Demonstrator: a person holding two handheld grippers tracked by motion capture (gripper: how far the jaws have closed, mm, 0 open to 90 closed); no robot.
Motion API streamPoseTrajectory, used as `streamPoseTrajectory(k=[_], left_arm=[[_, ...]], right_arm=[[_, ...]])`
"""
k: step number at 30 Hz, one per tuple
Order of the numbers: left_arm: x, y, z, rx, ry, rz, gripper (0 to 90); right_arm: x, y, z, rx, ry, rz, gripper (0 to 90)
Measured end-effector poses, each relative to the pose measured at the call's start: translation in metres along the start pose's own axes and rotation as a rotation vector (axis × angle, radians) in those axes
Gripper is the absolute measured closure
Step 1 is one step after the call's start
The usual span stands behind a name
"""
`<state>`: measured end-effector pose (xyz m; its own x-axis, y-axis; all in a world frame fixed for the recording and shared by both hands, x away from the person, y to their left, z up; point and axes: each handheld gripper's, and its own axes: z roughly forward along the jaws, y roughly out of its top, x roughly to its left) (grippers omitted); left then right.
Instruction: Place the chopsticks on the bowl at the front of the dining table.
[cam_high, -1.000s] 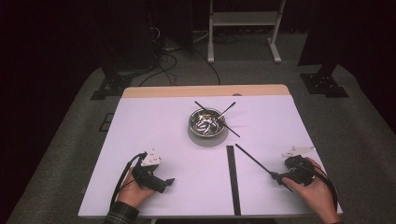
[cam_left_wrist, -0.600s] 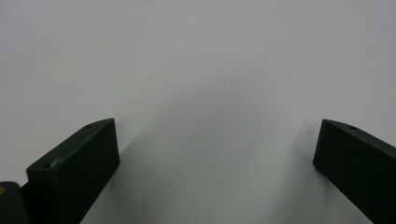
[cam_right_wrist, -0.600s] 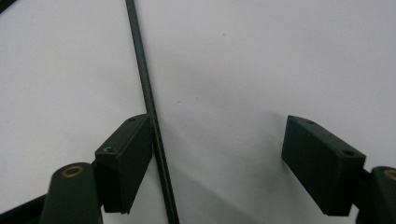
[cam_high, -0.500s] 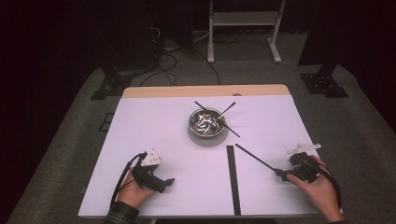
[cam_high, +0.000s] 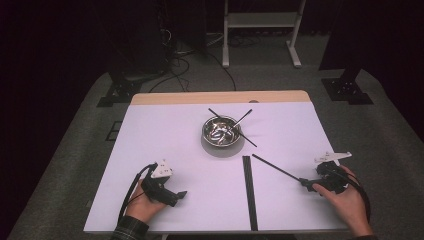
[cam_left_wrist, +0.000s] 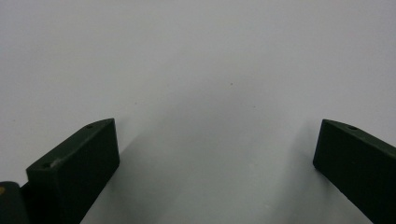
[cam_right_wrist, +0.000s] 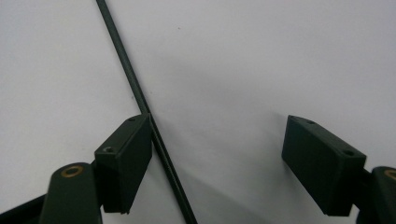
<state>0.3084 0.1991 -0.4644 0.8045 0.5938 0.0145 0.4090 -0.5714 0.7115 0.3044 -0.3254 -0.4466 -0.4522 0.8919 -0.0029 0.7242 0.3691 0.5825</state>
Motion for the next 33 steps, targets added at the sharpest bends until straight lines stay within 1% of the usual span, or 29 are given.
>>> streamPoseTrajectory(k=[4,6,17,33], left_arm=[[0.000,0.000,0.000,0.000,0.000,0.000,0.0],[0.000,0.000,0.000,0.000,0.000,0.000,0.0],[0.000,0.000,0.000,0.000,0.000,0.000,0.0],[0.000,0.000,0.000,0.000,0.001,0.000,0.0]], right_arm=[[0.000,0.000,-0.001,-0.005,0.001,-0.003,25.6],[0.001,0.001,-0.001,-0.008,0.001,-0.002,25.7],[0.007,0.008,0.000,-0.027,0.049,-0.007,25.7],[0.024,0.026,0.010,-0.043,0.092,-0.062,25.7]])
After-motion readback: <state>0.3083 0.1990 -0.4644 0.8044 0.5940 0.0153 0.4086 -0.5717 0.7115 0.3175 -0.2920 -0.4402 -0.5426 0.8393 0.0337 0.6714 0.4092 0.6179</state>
